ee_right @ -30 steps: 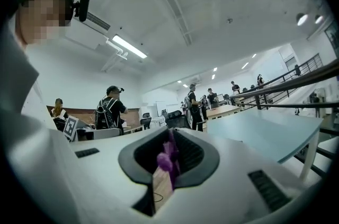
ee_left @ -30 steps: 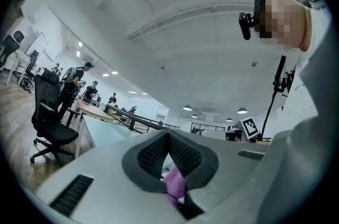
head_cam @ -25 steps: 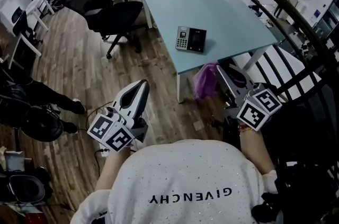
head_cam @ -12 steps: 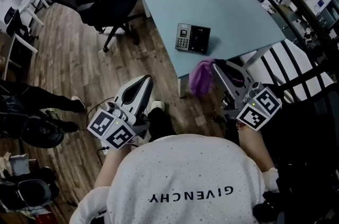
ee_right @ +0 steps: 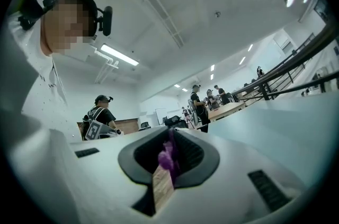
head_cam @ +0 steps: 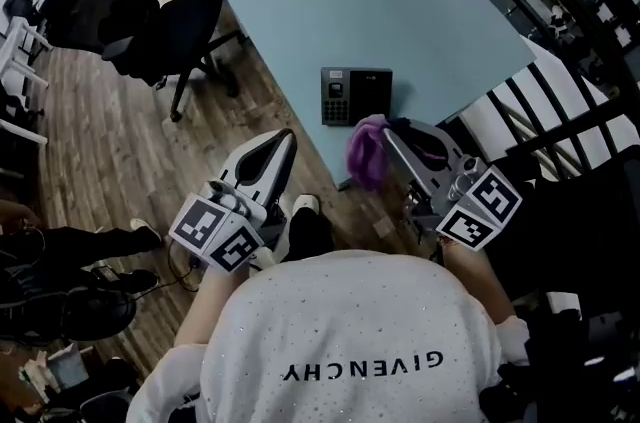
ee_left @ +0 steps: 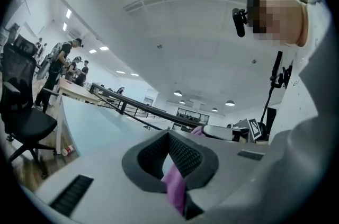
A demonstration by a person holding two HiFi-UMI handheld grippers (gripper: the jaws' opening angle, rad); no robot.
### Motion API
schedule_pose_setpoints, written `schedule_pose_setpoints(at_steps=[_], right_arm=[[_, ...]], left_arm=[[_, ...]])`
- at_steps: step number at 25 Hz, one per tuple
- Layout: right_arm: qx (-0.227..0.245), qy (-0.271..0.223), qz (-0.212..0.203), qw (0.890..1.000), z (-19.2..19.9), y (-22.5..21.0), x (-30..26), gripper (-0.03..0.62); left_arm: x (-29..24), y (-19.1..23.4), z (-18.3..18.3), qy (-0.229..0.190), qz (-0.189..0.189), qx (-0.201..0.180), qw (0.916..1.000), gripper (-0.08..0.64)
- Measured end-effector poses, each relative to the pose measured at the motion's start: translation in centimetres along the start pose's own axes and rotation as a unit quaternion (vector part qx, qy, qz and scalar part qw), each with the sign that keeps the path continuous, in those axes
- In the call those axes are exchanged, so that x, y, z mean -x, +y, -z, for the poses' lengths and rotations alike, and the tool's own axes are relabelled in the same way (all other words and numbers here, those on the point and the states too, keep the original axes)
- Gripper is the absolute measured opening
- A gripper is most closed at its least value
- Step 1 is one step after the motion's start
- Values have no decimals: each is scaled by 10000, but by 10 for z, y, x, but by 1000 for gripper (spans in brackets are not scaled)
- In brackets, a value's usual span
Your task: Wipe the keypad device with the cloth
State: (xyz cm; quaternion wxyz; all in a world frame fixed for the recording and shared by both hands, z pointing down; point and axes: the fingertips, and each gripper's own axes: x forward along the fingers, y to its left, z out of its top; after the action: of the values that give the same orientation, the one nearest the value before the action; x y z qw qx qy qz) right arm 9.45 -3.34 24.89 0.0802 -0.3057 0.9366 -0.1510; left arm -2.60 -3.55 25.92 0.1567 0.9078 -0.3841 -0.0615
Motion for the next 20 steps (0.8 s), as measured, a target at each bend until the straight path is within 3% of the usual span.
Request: schedule_pose_setpoints(at_steps=[5, 12, 20], right_arm=[[-40, 446, 415, 9981, 31, -43, -42, 30], [-402, 759, 853, 9926, 71, -97, -93, 31], [244, 1171, 1068, 9871, 104, -126, -133, 31]], left_arm=[[-35, 57, 22, 460, 45, -111, 9989, 0], [-73, 123, 64, 902, 32, 526, 9945, 0], [-102, 155, 107, 1268, 1, 863, 9882, 0]])
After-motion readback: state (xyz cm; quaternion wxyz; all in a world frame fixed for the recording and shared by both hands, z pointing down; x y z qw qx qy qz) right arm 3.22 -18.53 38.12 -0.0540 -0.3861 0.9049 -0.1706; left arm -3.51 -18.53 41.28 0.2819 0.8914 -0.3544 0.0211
